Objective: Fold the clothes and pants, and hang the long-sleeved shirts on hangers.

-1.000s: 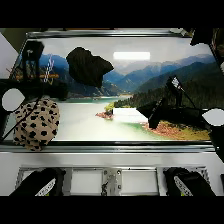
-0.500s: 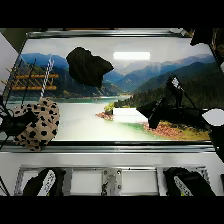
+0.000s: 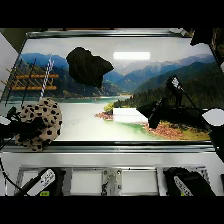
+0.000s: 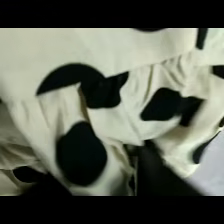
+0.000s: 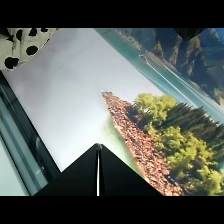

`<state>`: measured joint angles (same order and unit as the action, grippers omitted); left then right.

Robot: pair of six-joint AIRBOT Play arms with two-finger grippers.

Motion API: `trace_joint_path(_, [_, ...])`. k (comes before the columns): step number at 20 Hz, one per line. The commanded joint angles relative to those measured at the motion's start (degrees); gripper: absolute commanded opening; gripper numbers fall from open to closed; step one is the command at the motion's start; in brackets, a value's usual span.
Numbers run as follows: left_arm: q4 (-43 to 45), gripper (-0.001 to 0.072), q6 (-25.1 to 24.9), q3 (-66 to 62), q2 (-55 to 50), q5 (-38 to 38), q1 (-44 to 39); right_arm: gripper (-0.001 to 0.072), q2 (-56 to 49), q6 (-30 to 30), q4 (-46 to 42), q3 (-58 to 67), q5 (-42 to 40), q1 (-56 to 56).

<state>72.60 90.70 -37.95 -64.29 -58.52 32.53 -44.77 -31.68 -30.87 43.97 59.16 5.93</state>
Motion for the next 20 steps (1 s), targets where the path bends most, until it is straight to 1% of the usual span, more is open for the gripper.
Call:
trace_joint_path(1, [-0.6, 0.0011, -0.5, 0.0, 3.5, 1.1, -3.2, 0.0019, 0.0, 0.0, 0.0, 0.0, 0.0, 0.0])
trace_joint_path(3, [-0.5, 0.0011, -0.7, -2.3, 10.5, -1.7, -5.0, 0.0019, 0.0, 0.0, 0.0, 0.0, 0.0, 0.0])
trace_joint_path(8, [-0.2, 0.0011, -0.9, -14.7, 30.2, -15.1, -11.5, 0.0019, 0.0, 0.0, 0.0, 0.0, 0.0, 0.0])
trace_joint_path(11, [-0.2, 0.0011, -0.7, -21.7, 38.1, -19.1, -16.2, 0.0019, 0.0, 0.0, 0.0, 0.0, 0.0, 0.0])
trace_joint_path(14, [-0.3, 0.0011, 0.5, -27.1, 41.4, -19.9, -21.0, 0.0019, 0.0, 0.0, 0.0, 0.0, 0.0, 0.0])
trace_joint_path(16, [-0.7, 0.0011, 1.7, -30.1, 41.2, -20.0, -24.7, 0.0019, -0.1, 0.0, 0.0, 0.0, -1.9, 0.0])
trace_joint_path(18, [-0.8, 0.0011, 3.5, -33.0, 38.7, -20.0, -29.1, 0.0019, -0.1, 0.0, 0.0, 0.0, -3.5, 0.0])
trace_joint_path(20, [-0.8, 0.0011, 3.9, -35.8, 34.2, -20.0, -35.0, 0.002, -0.1, 0.0, 1.7, 0.0, -3.2, 0.2])
